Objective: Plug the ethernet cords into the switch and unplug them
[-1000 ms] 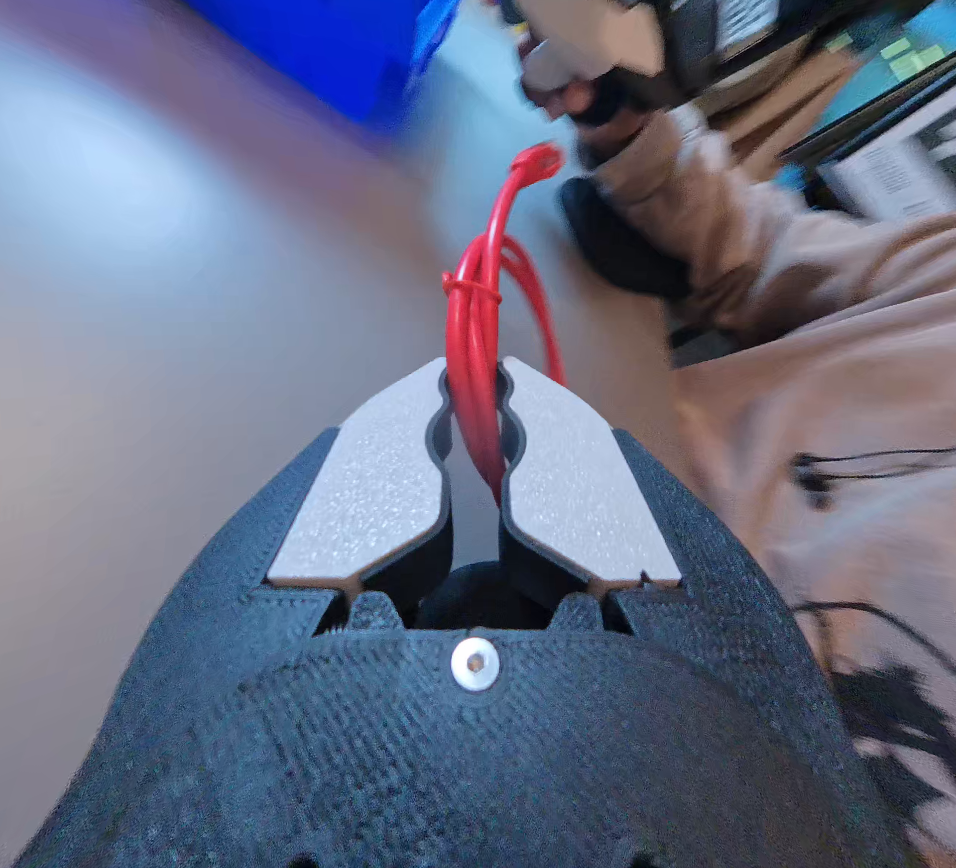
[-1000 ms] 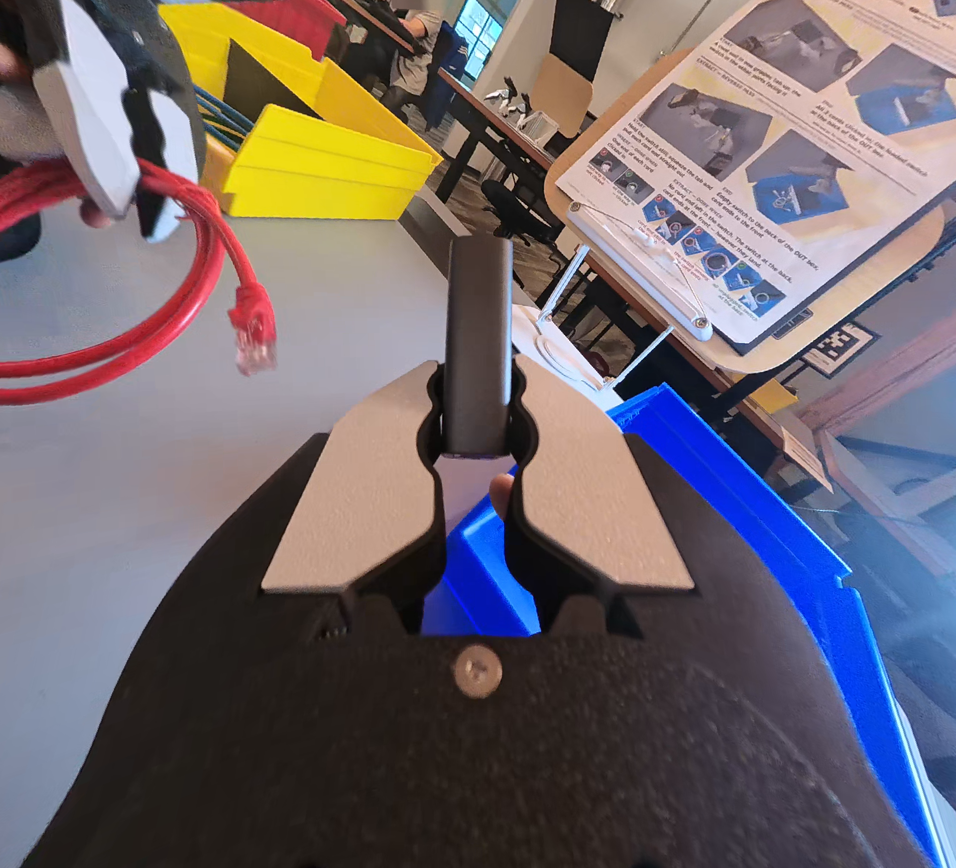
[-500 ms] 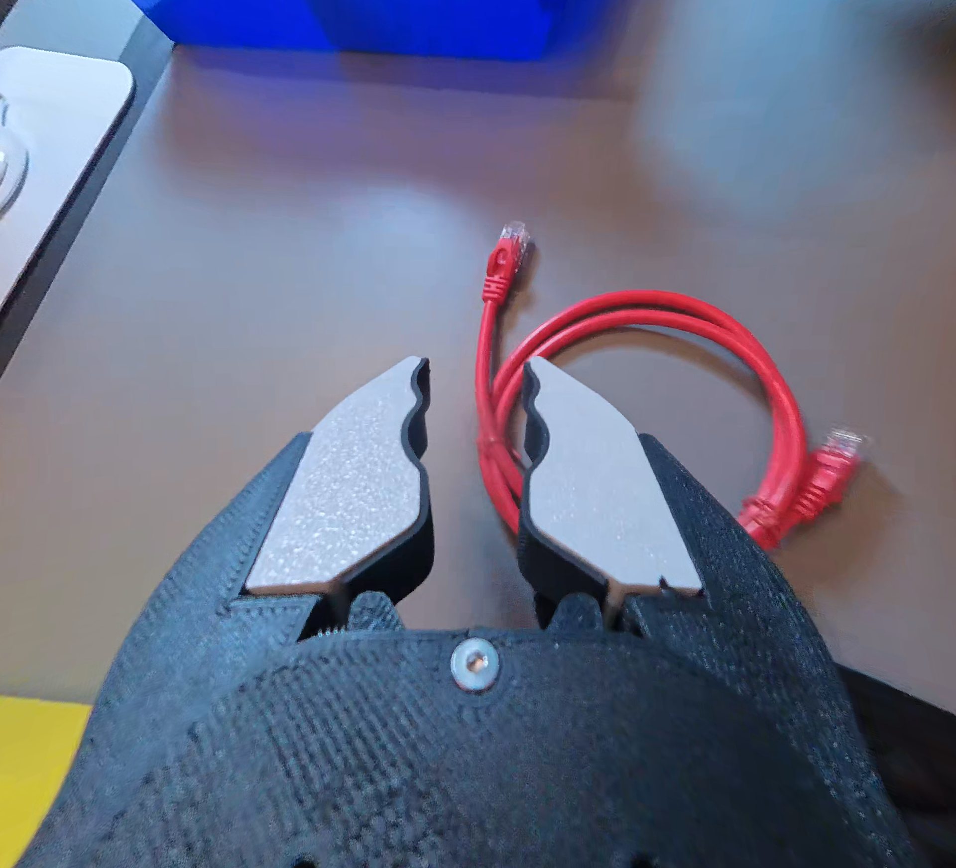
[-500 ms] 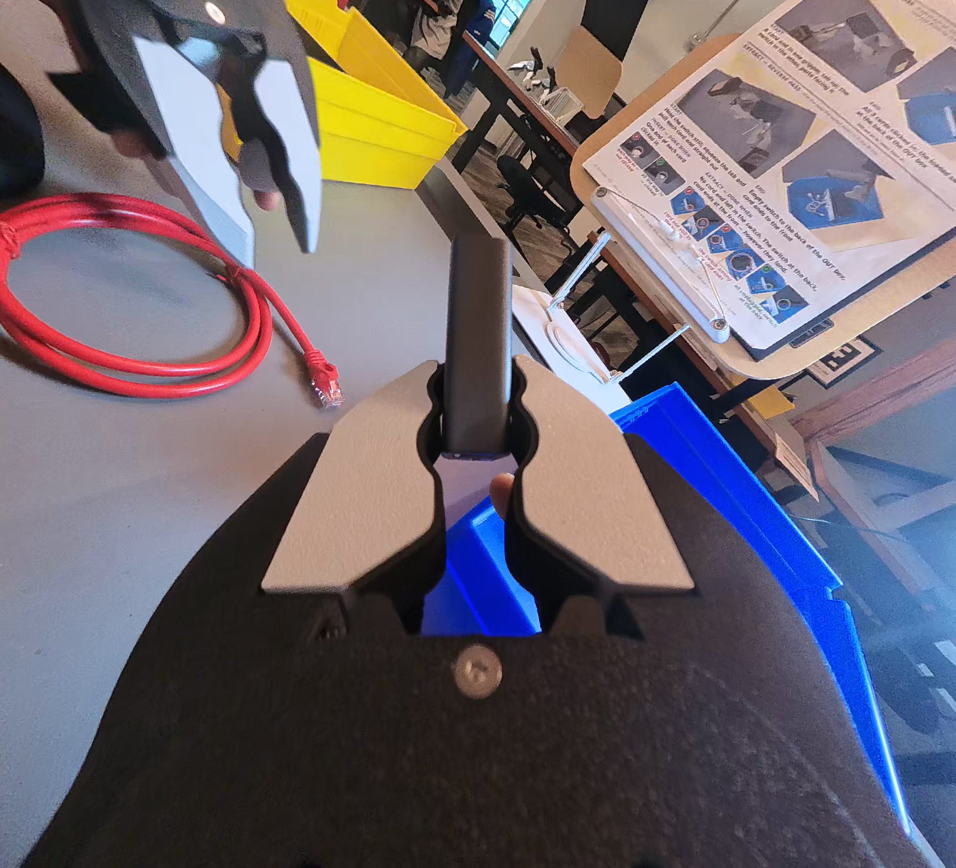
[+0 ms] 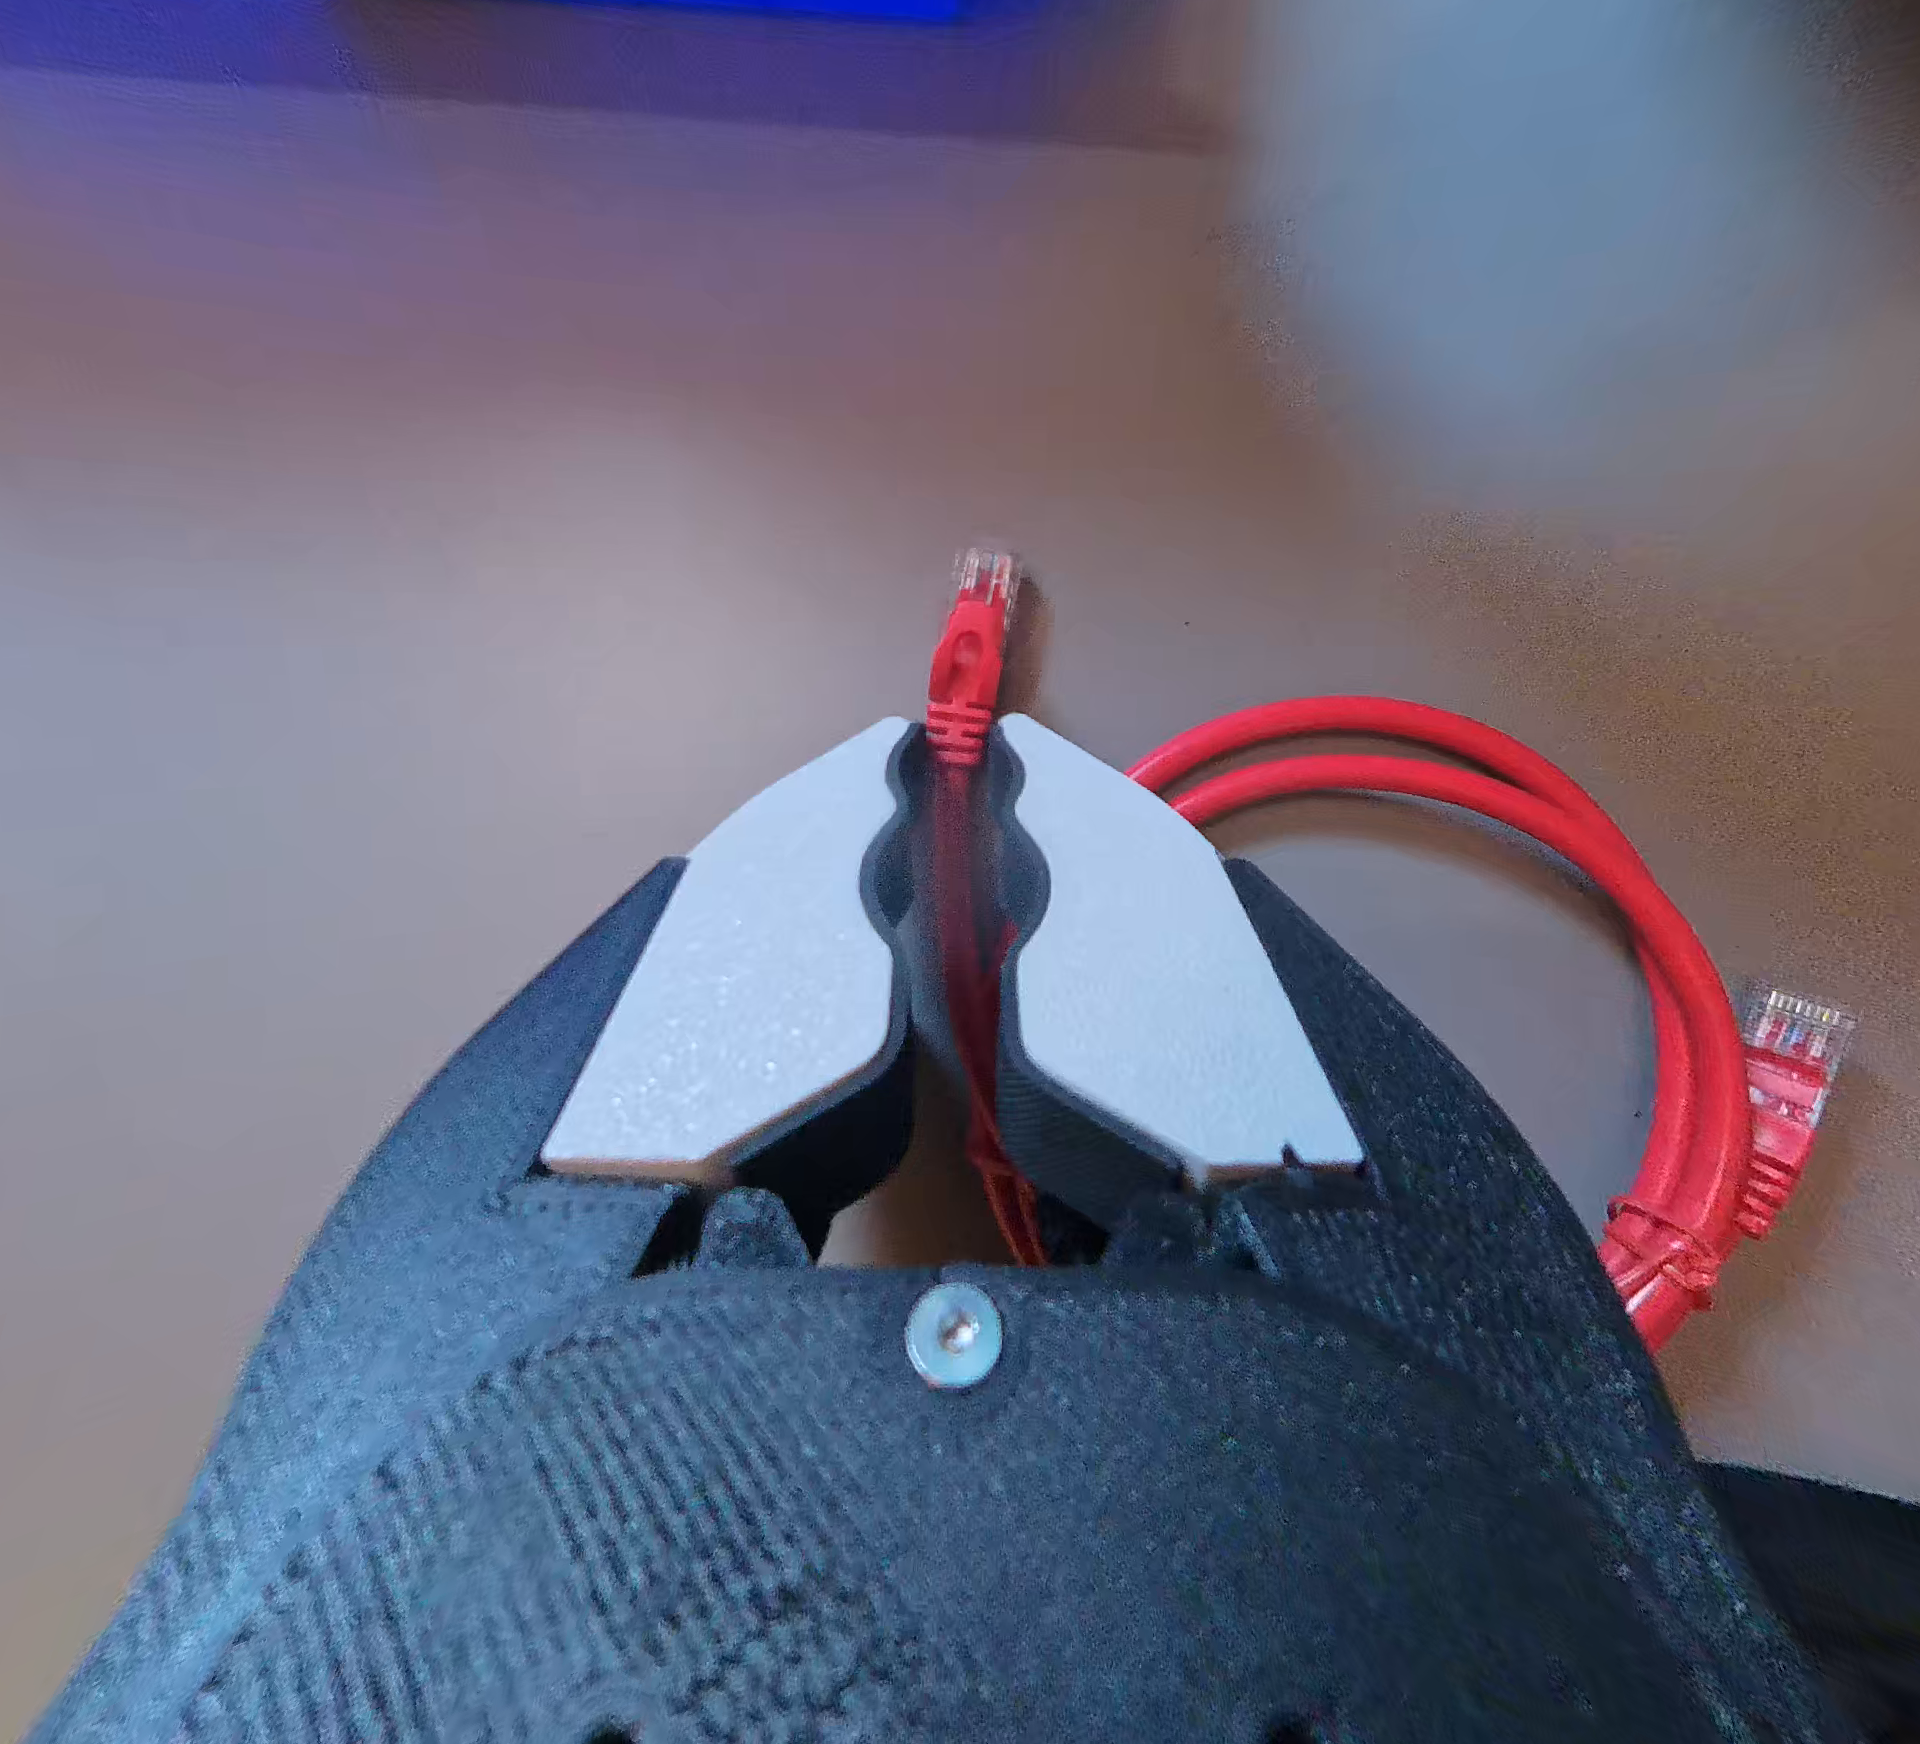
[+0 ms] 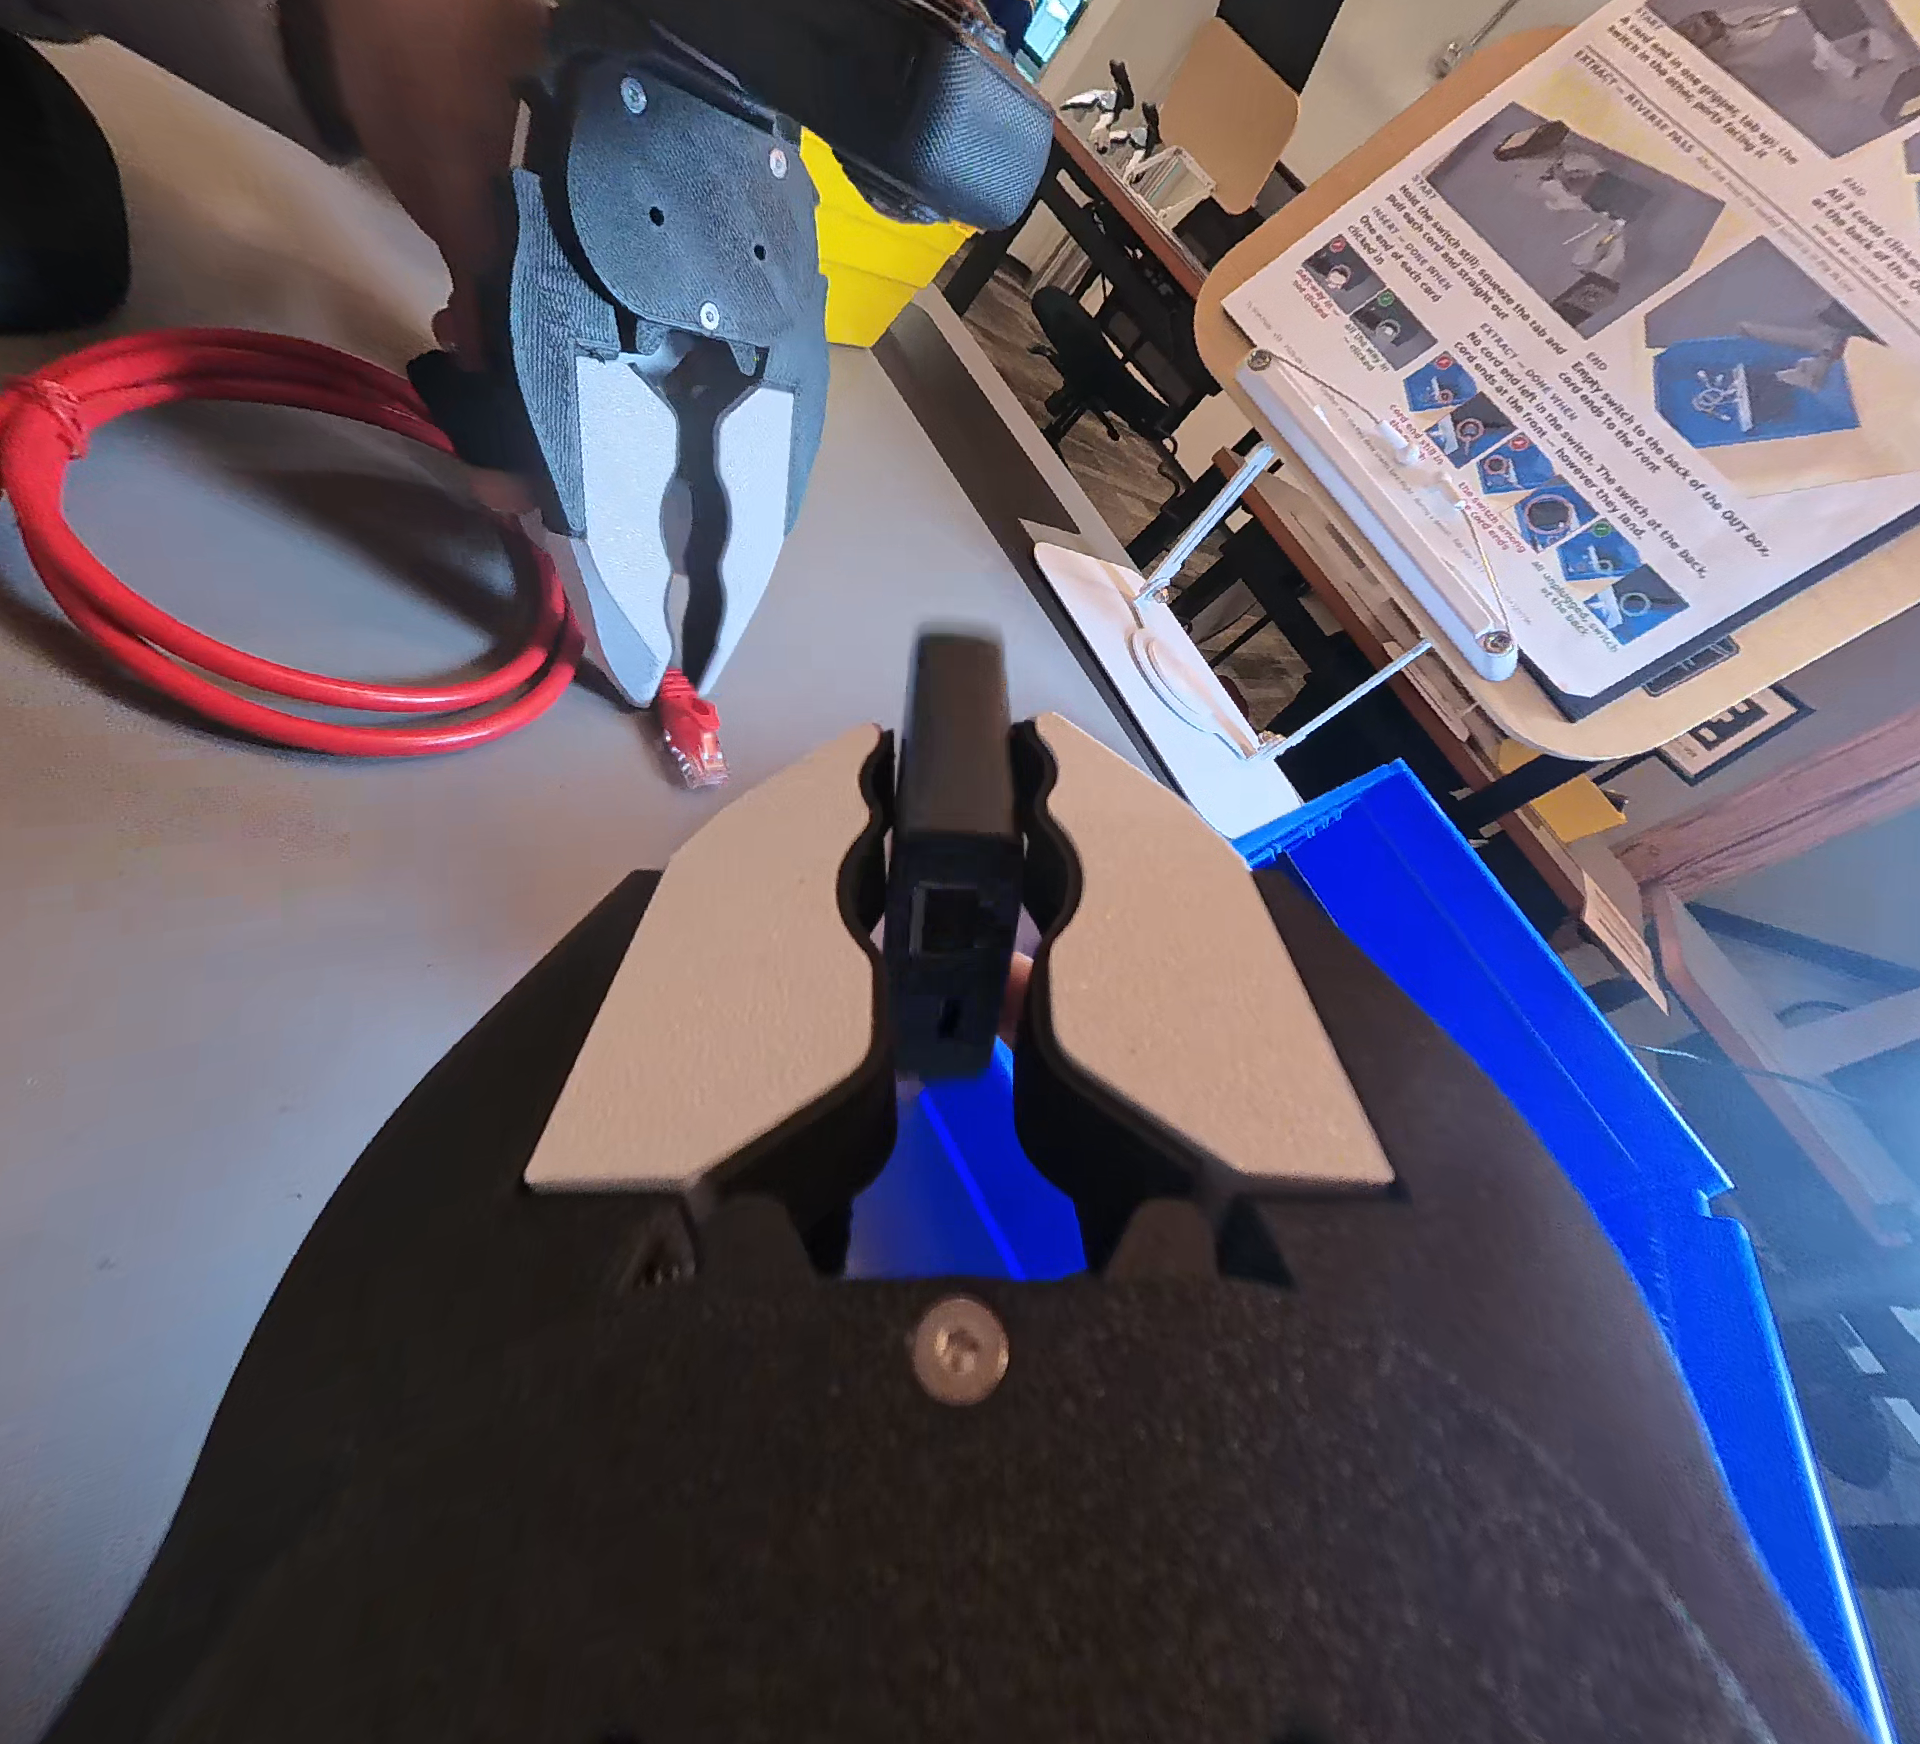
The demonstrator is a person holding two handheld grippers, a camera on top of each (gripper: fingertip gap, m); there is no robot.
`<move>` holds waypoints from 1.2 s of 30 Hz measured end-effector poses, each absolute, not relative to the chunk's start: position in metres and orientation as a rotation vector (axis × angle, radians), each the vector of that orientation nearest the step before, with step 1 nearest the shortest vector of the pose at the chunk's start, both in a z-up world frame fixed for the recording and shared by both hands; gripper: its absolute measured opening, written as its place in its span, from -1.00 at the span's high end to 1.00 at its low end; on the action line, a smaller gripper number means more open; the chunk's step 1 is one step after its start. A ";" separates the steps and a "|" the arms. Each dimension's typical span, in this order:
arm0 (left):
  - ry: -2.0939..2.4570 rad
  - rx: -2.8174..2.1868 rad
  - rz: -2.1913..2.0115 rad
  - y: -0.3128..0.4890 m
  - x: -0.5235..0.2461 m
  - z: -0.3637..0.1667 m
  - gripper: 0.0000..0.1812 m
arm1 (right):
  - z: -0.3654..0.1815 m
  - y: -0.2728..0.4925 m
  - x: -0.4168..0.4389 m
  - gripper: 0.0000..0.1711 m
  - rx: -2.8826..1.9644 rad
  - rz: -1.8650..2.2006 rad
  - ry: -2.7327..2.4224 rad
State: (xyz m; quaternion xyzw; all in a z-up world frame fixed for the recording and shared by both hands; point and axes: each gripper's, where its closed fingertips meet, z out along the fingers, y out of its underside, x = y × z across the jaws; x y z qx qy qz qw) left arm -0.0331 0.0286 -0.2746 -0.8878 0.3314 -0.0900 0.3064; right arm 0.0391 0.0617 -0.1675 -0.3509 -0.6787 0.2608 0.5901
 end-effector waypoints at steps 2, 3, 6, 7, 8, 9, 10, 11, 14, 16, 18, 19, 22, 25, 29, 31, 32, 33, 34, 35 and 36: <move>0.875 -2.332 -0.229 0.028 -0.032 -0.275 0.88 | -0.169 0.060 0.039 0.74 -0.815 0.606 -1.586; 0.876 -2.322 -0.222 0.028 -0.033 -0.275 0.88 | -0.171 0.060 0.039 0.75 -0.812 0.606 -1.596; 0.879 -2.317 -0.194 0.026 -0.034 -0.274 0.88 | -0.175 0.051 0.039 0.80 -0.785 0.640 -1.648; 0.884 -2.318 -0.189 0.025 -0.034 -0.274 0.88 | -0.177 0.047 0.040 0.81 -0.772 0.648 -1.676; 0.885 -2.319 -0.189 0.024 -0.035 -0.274 0.88 | -0.178 0.043 0.040 0.81 -0.762 0.649 -1.692; 0.881 -2.318 -0.191 0.024 -0.035 -0.274 0.88 | -0.178 0.039 0.039 0.81 -0.746 0.642 -1.701; 0.877 -2.319 -0.196 0.023 -0.035 -0.274 0.88 | -0.178 0.035 0.039 0.81 -0.729 0.634 -1.712; 0.879 -2.322 -0.202 0.021 -0.034 -0.274 0.88 | -0.178 0.031 0.039 0.81 -0.716 0.638 -1.715; 0.915 -2.294 -0.139 0.020 -0.038 -0.270 0.71 | -0.177 0.020 0.039 0.82 -0.685 0.661 -1.724; 0.954 -2.213 -0.140 0.020 -0.029 -0.259 0.63 | -0.174 0.013 0.039 0.82 -0.668 0.689 -1.721; 0.997 -2.077 -0.198 0.020 -0.009 -0.242 0.56 | -0.166 0.005 0.040 0.82 -0.656 0.758 -1.700; 1.017 -2.001 -0.235 0.019 0.005 -0.233 0.54 | -0.161 0.000 0.041 0.82 -0.651 0.808 -1.686; 1.057 -1.775 -0.338 0.014 0.047 -0.208 0.52 | -0.140 -0.020 0.045 0.82 -0.621 0.983 -1.624; 1.060 -1.603 -0.428 0.003 0.077 -0.182 0.61 | -0.123 -0.034 0.051 0.82 -0.590 1.101 -1.569; 1.090 -1.525 -0.373 -0.006 0.081 -0.166 0.77 | -0.110 -0.035 0.059 0.82 -0.581 1.182 -1.518; 1.105 -1.550 -0.322 -0.010 0.073 -0.163 0.77 | -0.112 -0.031 0.059 0.83 -0.589 1.166 -1.532; 1.122 -1.577 -0.276 -0.011 0.067 -0.164 0.77 | -0.117 -0.029 0.059 0.84 -0.597 1.141 -1.563; 1.134 -1.605 -0.204 -0.012 0.060 -0.165 0.77 | -0.125 -0.025 0.057 0.89 -0.615 1.094 -1.599; 1.161 -1.632 -0.115 -0.013 0.052 -0.167 0.77 | -0.133 -0.019 0.054 0.93 -0.633 1.036 -1.624; 1.199 -1.667 -0.037 -0.015 0.045 -0.171 0.77 | -0.143 -0.014 0.051 0.98 -0.652 0.974 -1.663; 1.232 -1.699 0.026 -0.018 0.040 -0.175 0.77 | -0.155 -0.008 0.047 0.90 -0.683 0.910 -1.714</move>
